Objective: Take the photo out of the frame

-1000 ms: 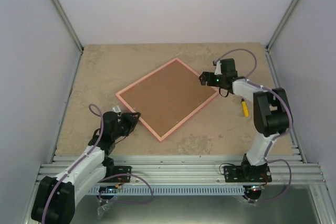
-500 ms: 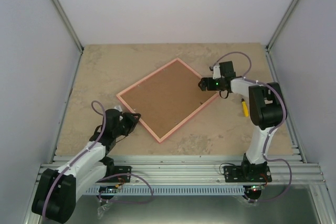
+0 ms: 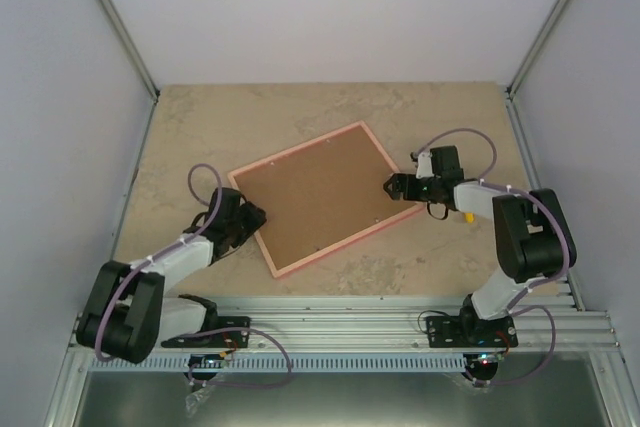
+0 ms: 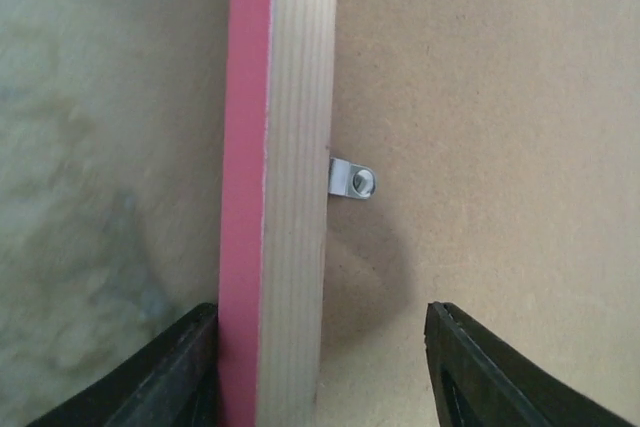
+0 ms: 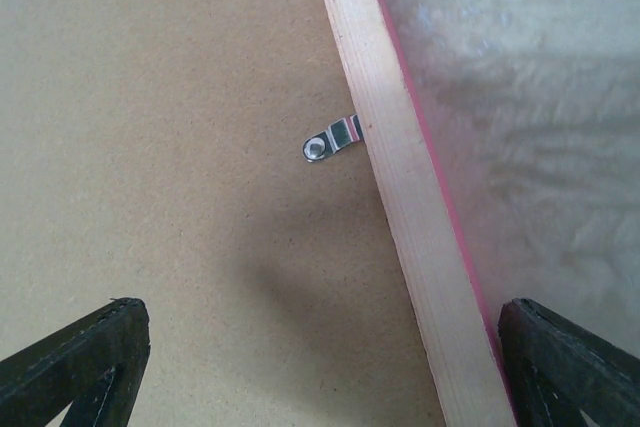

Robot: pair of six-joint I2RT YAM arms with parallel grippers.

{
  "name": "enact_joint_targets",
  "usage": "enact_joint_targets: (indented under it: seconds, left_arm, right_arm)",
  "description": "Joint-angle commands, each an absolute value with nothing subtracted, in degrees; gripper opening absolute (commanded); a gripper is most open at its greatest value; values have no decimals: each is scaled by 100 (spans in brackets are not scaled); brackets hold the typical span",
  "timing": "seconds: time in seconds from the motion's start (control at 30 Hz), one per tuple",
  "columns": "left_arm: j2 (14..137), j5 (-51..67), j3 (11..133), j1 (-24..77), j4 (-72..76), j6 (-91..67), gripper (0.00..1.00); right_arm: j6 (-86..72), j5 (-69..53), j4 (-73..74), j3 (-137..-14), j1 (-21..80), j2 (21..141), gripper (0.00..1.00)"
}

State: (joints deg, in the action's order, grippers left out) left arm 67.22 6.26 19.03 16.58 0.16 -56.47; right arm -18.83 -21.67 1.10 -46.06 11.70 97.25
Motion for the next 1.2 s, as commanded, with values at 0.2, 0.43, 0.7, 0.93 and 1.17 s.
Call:
enact_joint_targets:
  seconds: [0.2,0.43,0.7,0.93,1.17]
  left_arm:
    - [8221,535,3321,1689,50,-4745,68]
    - [9134,397,4161,1693,-270,-4281,74]
    - [9294,-34,4403,1690,-425,-4069,83]
    - [8784,-845,4416,1663,-842,-3974,98]
    - [7655,-1021,4599,1650,-1525,-3912,100]
  right_arm:
    - [-2603,-2818,-365,-3508,1365,8752,95]
    - [-2716,-2842,-268,-2971,1452,8137,96]
    - [-2728,-2333,90,-2708,1522,7644,96]
    - [-2686,-1639,613,-2940,1521,7121,97]
    - [-2556,-676,1197,-3438,1439,6697,98]
